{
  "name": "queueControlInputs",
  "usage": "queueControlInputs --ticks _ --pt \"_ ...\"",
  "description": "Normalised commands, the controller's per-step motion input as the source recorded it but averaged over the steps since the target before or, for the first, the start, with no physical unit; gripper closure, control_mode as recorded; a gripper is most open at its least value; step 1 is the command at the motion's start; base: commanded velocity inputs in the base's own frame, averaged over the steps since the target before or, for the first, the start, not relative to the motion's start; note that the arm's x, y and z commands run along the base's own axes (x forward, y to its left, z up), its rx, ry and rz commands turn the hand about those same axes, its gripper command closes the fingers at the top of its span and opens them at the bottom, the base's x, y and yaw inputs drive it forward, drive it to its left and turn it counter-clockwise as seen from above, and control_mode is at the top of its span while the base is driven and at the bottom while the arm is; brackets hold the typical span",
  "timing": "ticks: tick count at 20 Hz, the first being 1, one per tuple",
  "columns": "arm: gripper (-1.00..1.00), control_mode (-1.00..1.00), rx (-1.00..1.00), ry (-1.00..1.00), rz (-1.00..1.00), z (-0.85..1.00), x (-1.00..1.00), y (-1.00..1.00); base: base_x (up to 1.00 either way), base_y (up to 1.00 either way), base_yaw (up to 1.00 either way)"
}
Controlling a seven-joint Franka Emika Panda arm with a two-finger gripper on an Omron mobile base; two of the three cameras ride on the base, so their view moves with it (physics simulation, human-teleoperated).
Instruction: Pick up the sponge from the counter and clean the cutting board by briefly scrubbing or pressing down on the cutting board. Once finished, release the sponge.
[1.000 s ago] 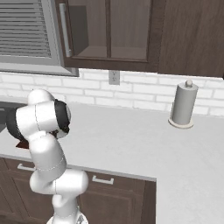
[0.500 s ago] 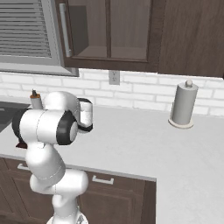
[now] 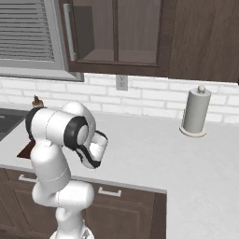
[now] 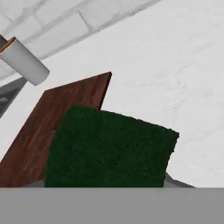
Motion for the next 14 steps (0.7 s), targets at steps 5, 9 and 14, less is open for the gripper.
queueControlInputs --ticks 5,9,14 --pt "1.0 -1.0 -0.19 0.25 0.39 0.0 0.05 -0.2 0.0 0.0 0.0" --pt "-1.0 -1.0 -0.17 0.15 0.34 0.0 0.08 -0.01 0.0 0.0 0.0" --pt "-1.0 -1.0 -0.15 0.0 0.23 0.05 -0.16 -0.09 0.0 0.0 0.0"
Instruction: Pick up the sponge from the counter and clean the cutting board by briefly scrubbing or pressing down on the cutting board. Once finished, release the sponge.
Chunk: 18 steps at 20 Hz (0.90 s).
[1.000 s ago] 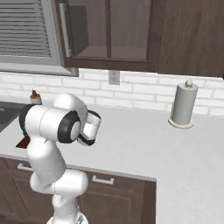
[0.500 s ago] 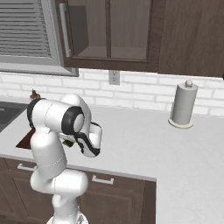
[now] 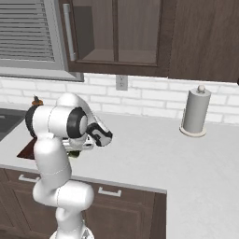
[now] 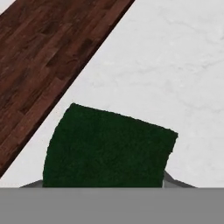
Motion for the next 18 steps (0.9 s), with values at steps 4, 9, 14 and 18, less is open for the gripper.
queueControlInputs --ticks 4,9,14,18 --pt "-1.0 -1.0 -0.02 -0.08 0.07 0.12 -0.39 -0.38 0.0 0.0 0.0" --pt "-1.0 -1.0 0.09 -0.01 0.0 0.21 -0.05 -0.54 0.0 0.0 0.0" --pt "-1.0 -1.0 0.15 0.0 0.0 0.49 0.01 -0.47 0.0 0.0 0.0" --pt "-1.0 -1.0 0.14 0.01 0.0 0.49 0.13 -0.38 0.0 0.0 0.0"
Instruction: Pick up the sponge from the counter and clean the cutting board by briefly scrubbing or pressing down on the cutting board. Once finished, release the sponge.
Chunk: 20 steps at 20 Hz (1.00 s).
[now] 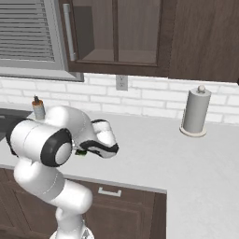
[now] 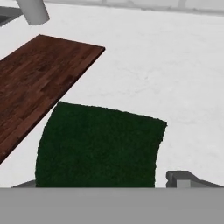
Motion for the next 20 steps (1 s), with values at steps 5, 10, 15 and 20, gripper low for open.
queueControlInputs --ticks 5,10,15,20 --pt "-1.0 -1.0 -0.01 0.15 0.01 0.21 0.58 -0.32 0.0 0.0 0.0" --pt "-1.0 -1.0 -0.37 0.29 0.03 0.03 1.0 -0.24 0.0 0.0 0.0" --pt "-1.0 -1.0 -0.36 0.13 0.02 0.21 0.61 -0.38 0.0 0.0 0.0" --pt "-1.0 -1.0 -0.3 0.01 0.0 0.24 0.2 -0.46 0.0 0.0 0.0"
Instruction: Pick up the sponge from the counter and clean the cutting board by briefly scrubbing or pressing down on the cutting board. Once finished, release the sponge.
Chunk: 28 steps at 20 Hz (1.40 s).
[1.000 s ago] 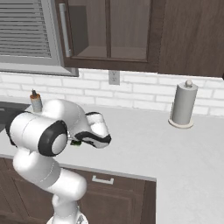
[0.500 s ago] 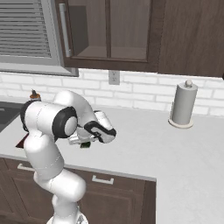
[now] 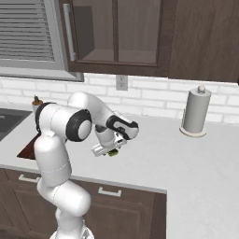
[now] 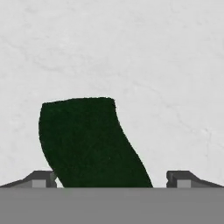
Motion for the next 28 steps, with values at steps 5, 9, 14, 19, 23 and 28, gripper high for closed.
queueControlInputs --ticks 5,9,14,19,23,28 --pt "-1.0 -1.0 0.05 0.0 0.05 0.43 0.01 -0.62 0.0 0.0 0.0" --pt "-1.0 -1.0 0.12 0.0 0.08 0.85 0.0 -0.44 0.0 0.0 0.0" --pt "-1.0 -1.0 0.1 0.0 0.08 1.0 -0.11 -0.04 0.0 0.0 0.0" --pt "-1.0 -1.0 0.2 0.08 0.02 1.0 -0.5 0.39 0.0 0.0 0.0" --pt "-1.0 -1.0 0.24 0.23 -0.16 1.0 -0.38 0.51 0.0 0.0 0.0" --pt "-1.0 -1.0 0.26 0.31 -0.08 1.0 -0.47 0.3 0.0 0.0 0.0"
